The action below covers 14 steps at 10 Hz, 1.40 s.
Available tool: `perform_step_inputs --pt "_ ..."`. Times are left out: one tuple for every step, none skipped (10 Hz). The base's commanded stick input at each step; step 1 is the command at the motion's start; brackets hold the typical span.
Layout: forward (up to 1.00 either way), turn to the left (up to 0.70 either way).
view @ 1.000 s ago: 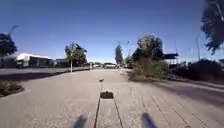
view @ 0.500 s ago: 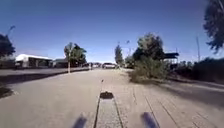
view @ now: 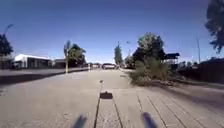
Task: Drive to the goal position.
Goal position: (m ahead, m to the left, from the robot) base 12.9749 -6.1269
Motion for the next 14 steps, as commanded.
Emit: perform_step_inputs --pt "0.98 0.00" --pt "0.98 0.00" --pt "0.98 0.00" --pt "0.98 0.00" --pt "0.98 0.00" --pt "0.98 0.00" --pt "0.98 0.00" --pt "0.98 0.00" --pt "0.98 0.00" --pt "0.98 0.00" --pt "0.98 0.00" --pt "0.98 0.00" --pt "0.98 0.00" --pt "0.98 0.00"
